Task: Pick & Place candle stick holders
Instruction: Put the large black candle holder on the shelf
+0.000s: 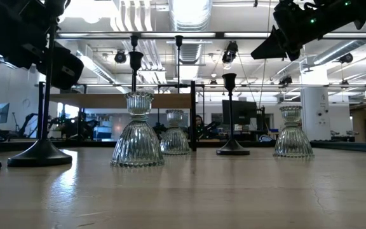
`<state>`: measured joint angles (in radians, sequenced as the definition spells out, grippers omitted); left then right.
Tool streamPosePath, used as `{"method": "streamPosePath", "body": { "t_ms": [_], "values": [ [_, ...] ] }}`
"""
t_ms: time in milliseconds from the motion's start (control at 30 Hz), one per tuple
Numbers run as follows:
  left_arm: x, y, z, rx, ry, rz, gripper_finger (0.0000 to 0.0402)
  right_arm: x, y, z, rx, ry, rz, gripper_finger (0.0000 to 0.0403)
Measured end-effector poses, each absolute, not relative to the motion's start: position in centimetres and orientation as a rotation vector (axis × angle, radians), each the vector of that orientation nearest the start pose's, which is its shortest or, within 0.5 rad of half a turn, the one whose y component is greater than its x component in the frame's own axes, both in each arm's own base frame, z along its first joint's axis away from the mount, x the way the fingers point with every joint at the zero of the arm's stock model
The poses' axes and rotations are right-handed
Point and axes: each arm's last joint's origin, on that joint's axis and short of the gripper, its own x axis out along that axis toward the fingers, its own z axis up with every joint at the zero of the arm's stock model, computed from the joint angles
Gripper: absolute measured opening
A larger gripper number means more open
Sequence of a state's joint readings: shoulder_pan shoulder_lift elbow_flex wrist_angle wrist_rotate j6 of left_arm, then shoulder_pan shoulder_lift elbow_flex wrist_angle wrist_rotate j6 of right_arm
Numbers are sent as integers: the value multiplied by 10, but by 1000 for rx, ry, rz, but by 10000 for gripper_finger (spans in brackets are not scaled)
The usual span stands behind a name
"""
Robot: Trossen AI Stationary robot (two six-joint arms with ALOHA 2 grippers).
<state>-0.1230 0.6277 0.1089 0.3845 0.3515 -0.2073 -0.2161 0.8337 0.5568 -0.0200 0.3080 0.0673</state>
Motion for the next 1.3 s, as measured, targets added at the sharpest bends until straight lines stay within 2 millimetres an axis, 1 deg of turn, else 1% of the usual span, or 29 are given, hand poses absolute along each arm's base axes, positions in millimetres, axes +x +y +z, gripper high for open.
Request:
{"method": "streamPosePath", "body": {
  "t_ms": [133,267,433,600,667,800,833,1000,1133,1300],
  "values": [
    [141,-27,176,-219,186,-458,188,180,-48,262,52,282,-530,72],
    [143,-28,180,-214,173,-459,187,180,-48,262,52,282,-530,68],
    [145,-28,185,-171,154,-463,164,180,-48,262,52,282,-530,75],
    [147,-28,189,-159,145,-465,116,180,-48,262,52,283,-530,83],
    [147,-28,189,-147,143,-465,90,180,-48,261,51,285,-530,86],
    [147,-28,191,-95,123,-463,23,179,-48,260,51,289,-530,89],
    [147,-28,191,-93,122,-465,18,179,-48,260,52,290,-530,89],
    [147,-28,191,-89,120,-451,18,179,-48,260,51,290,-530,80],
    [146,-27,193,-50,98,-419,18,179,-48,260,51,290,-530,71],
    [145,-22,196,-13,71,-286,18,179,-48,260,51,290,-530,69]
  ]
}}
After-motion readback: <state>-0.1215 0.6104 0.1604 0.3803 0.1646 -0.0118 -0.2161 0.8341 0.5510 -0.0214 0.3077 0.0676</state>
